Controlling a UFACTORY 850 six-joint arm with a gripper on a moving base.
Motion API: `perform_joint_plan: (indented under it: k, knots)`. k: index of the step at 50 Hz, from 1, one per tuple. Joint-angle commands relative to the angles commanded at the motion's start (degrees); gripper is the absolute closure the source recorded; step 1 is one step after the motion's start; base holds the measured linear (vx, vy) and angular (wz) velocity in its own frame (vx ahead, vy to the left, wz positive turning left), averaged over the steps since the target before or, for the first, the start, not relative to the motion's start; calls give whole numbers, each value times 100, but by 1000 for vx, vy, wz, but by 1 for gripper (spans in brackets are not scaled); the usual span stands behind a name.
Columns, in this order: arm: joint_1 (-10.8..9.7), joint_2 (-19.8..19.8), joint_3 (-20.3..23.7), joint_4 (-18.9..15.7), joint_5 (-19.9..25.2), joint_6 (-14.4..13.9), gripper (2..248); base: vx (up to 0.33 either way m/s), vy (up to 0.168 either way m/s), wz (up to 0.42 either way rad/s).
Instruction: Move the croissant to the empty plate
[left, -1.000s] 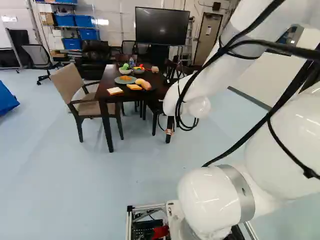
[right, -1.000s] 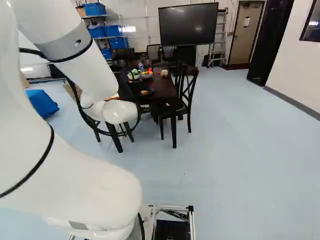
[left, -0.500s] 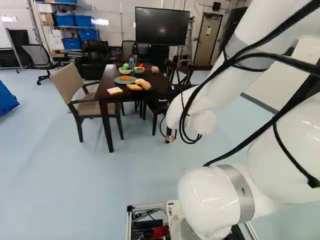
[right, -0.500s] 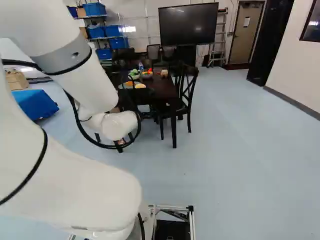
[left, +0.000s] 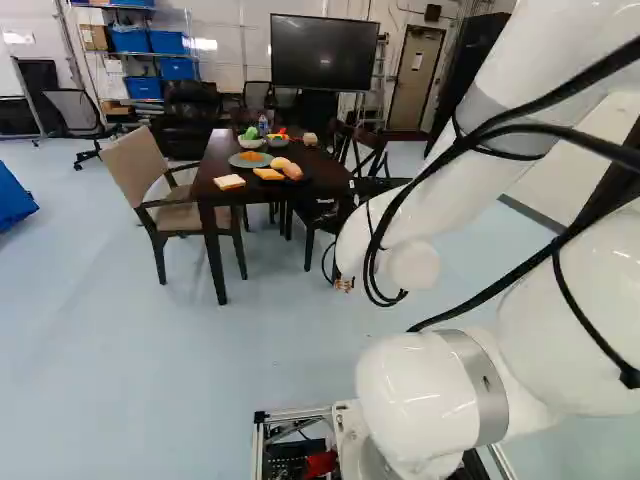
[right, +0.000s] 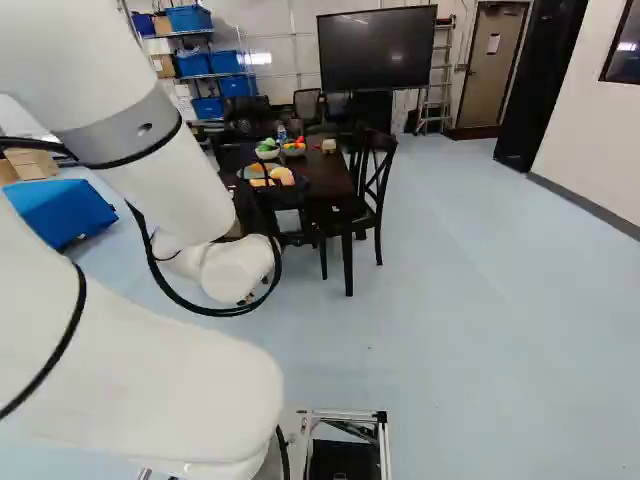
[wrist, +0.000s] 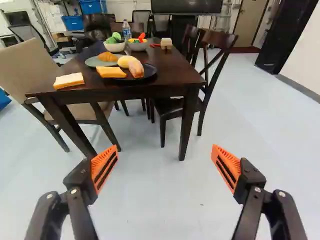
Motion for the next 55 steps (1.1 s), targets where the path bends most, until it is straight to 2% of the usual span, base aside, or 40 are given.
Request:
perform_joint_plan:
  k: [18, 55]
  knots:
    - [-23, 38, 108, -17, 164, 33, 3, 0, 0, 0]
    - [-24, 40, 114, -18, 172, 35, 3, 0, 0, 0]
